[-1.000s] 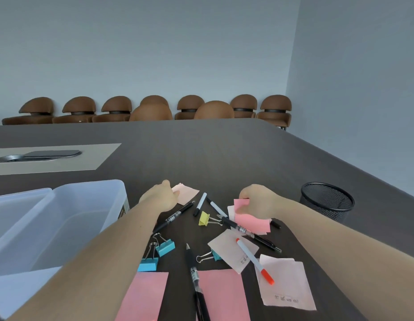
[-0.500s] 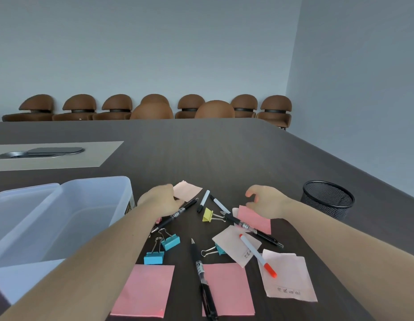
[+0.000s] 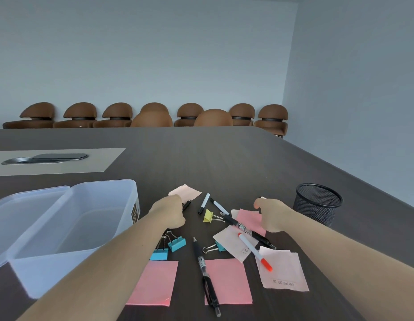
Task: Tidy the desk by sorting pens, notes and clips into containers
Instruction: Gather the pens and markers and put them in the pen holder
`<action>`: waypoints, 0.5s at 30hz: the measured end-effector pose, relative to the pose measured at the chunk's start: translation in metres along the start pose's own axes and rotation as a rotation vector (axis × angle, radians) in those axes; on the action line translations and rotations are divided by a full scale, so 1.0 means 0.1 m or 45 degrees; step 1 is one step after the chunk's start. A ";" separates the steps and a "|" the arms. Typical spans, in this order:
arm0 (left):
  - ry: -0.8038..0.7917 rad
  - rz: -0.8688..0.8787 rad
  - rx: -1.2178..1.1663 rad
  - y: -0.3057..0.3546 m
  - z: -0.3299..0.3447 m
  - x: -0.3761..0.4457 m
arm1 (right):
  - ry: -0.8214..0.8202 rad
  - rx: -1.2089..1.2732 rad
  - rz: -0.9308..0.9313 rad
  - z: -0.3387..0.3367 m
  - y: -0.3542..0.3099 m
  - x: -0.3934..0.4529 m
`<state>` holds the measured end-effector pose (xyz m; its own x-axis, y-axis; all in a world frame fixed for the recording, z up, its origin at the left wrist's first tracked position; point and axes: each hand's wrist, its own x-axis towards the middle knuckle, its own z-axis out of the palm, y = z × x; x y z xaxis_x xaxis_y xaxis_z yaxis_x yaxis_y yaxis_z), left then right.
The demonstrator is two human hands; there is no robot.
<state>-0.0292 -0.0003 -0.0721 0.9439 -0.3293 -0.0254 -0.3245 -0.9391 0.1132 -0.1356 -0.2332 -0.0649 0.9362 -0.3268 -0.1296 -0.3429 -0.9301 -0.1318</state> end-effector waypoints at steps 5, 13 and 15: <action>0.033 -0.059 -0.187 0.05 0.01 -0.01 | 0.034 0.052 -0.026 -0.01 -0.02 0.01; 0.028 -0.274 -0.655 0.16 -0.13 -0.13 | 0.274 0.141 0.149 -0.10 0.03 0.11; -0.152 -0.396 -0.810 0.21 -0.17 -0.22 | 0.253 0.056 0.175 -0.10 0.00 0.14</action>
<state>-0.0556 -0.0114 -0.0519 0.9618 -0.0988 -0.2551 0.0911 -0.7636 0.6392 -0.1215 -0.2395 -0.0574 0.8759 -0.4802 0.0463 -0.4668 -0.8679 -0.1696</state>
